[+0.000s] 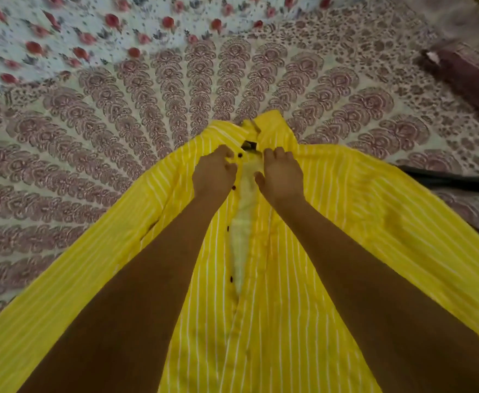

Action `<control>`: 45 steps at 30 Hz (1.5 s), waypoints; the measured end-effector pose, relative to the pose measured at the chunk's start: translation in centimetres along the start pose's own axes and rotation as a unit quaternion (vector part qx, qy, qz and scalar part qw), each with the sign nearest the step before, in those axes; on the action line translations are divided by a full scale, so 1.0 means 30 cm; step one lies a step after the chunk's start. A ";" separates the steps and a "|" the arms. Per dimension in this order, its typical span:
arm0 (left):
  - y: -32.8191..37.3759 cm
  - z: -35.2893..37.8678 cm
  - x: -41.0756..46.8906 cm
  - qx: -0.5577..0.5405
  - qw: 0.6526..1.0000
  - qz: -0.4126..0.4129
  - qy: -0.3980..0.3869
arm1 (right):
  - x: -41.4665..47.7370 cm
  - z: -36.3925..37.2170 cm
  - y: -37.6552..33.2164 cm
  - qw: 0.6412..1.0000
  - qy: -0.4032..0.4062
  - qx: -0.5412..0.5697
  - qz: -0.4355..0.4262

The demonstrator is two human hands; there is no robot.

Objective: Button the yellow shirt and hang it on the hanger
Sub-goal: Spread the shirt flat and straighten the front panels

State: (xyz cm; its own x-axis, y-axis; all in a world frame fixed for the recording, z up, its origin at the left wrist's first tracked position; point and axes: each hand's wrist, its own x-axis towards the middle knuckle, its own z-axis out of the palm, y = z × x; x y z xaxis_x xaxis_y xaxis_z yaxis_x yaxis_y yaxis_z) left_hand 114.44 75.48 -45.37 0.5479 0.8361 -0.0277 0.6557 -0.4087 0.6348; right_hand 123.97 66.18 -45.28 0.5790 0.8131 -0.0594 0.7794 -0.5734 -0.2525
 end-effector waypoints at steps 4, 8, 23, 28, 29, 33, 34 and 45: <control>-0.039 0.100 0.176 0.078 0.991 0.008 -0.105 | 0.138 0.064 0.035 0.989 -0.072 0.023 0.123; -0.062 0.135 0.242 0.088 0.993 0.012 -0.079 | 0.200 0.092 0.061 0.993 -0.024 0.045 0.104; -0.136 -0.009 -0.026 -0.070 0.996 0.048 -0.009 | -0.072 0.187 0.053 0.962 0.053 0.264 -0.050; -0.227 -0.031 -0.385 -0.010 0.993 0.099 -0.069 | -0.385 0.191 0.094 0.987 0.015 0.162 -0.009; -0.241 -0.031 -0.444 0.013 0.989 0.113 -0.090 | -0.440 0.182 0.095 0.988 0.003 0.157 0.001; -0.268 -0.049 -0.620 0.087 0.978 0.085 -0.168 | -0.633 0.146 0.088 0.990 -0.027 0.133 0.022; -0.260 -0.067 -0.655 0.085 0.979 0.074 -0.169 | -0.680 0.123 0.085 0.990 -0.031 0.134 0.033; 0.226 -0.204 -0.775 0.040 0.974 0.140 -0.175 | -0.958 -0.294 0.257 0.971 0.049 0.157 0.173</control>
State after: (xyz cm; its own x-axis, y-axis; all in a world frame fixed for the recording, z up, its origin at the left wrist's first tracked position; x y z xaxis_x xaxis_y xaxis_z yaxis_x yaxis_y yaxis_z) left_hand 102.97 55.51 -35.70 0.8451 0.5178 -0.1333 0.4863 -0.6406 0.5942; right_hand 115.45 37.51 -36.99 0.8253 0.5549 -0.1043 0.4320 -0.7396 -0.5161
